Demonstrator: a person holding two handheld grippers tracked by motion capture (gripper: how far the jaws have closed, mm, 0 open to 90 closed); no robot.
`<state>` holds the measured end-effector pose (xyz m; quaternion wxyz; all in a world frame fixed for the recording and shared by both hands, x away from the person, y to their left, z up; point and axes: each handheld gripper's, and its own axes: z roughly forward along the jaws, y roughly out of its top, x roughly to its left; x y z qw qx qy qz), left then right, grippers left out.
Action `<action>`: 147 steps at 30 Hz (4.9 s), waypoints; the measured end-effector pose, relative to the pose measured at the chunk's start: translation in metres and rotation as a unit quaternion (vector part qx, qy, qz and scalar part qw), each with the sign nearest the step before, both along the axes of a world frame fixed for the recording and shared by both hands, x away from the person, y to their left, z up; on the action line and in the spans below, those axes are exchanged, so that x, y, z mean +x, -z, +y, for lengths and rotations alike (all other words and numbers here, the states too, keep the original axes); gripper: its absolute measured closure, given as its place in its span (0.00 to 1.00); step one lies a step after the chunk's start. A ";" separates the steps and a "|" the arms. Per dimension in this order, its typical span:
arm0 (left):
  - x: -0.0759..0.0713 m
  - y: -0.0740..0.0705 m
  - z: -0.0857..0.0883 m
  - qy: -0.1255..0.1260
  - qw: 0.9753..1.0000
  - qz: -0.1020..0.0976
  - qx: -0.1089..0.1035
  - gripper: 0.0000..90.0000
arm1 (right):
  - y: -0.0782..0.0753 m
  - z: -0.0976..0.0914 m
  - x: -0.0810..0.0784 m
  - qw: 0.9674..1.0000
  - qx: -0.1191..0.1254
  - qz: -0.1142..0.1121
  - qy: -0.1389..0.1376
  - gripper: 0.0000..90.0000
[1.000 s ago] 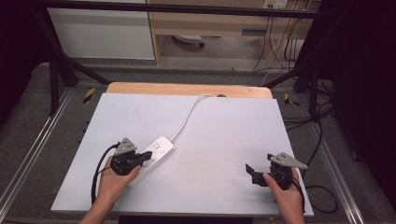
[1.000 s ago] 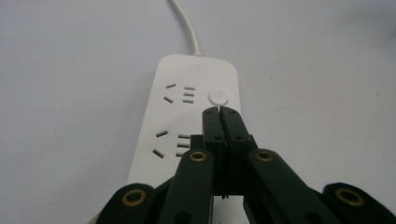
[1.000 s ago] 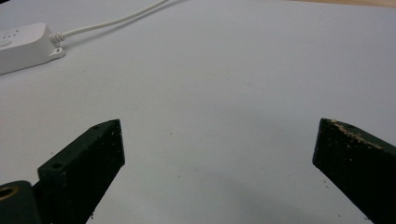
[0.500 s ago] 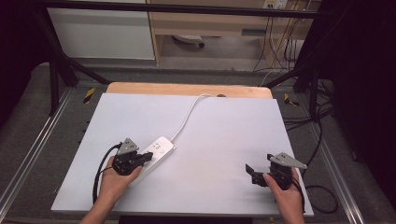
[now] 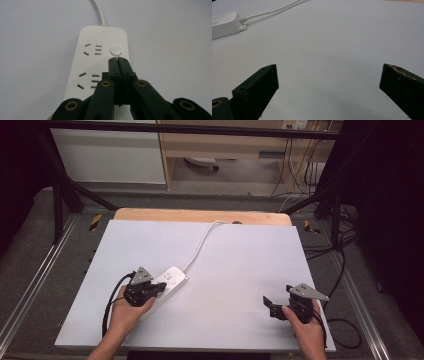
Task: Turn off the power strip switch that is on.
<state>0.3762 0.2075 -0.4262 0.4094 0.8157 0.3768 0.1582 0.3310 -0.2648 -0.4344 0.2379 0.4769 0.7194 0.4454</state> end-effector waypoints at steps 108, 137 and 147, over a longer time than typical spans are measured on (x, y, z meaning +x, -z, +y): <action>-0.001 0.001 -0.006 -0.001 0.999 -0.007 0.051 1.00 | 0.000 -0.001 -0.002 1.000 -0.005 0.004 0.004 0.03; -0.001 0.003 -0.010 -0.002 0.999 -0.012 0.049 1.00 | 0.001 -0.002 -0.001 1.000 -0.005 0.002 0.004 0.03; 0.000 0.003 -0.008 -0.004 0.999 -0.008 0.041 1.00 | 0.001 -0.002 -0.001 1.000 -0.005 0.004 0.004 0.03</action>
